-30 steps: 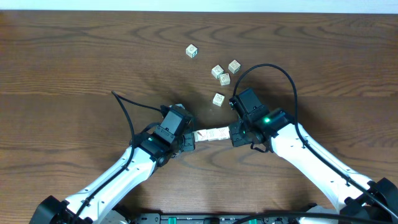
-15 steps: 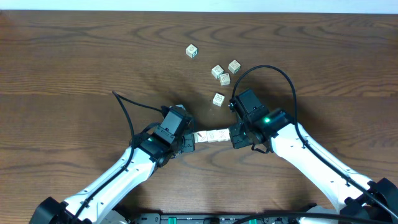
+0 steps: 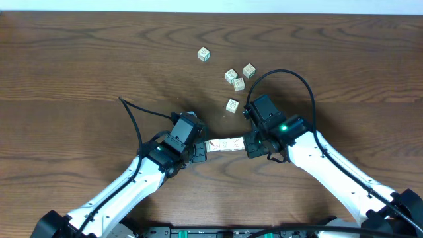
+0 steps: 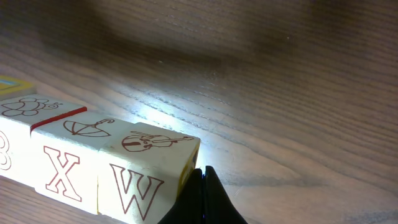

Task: Lift 5 blocks

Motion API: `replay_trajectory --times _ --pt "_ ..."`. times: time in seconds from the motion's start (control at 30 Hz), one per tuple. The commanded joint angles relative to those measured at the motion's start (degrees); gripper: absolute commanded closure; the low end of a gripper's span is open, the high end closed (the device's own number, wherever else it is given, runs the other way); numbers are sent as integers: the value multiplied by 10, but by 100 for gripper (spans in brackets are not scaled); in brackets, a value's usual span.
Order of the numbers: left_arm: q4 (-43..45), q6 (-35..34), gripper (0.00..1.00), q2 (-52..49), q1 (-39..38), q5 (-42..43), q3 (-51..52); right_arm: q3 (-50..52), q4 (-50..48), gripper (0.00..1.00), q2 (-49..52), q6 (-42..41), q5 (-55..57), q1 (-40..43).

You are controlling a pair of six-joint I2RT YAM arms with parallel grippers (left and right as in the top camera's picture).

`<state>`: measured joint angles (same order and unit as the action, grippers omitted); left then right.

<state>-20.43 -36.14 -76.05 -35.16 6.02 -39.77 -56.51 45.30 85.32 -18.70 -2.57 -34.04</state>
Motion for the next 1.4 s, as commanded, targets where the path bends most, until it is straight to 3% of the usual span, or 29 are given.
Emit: replay_trajectory --times 0.0,1.37 --pt "38 4 93 20 -38 139 -54 -28 -28 99 -11 3 -224 -51" --pt "33 2 92 57 -38 144 -61 -71 4 99 -11 -1 -226 -51"
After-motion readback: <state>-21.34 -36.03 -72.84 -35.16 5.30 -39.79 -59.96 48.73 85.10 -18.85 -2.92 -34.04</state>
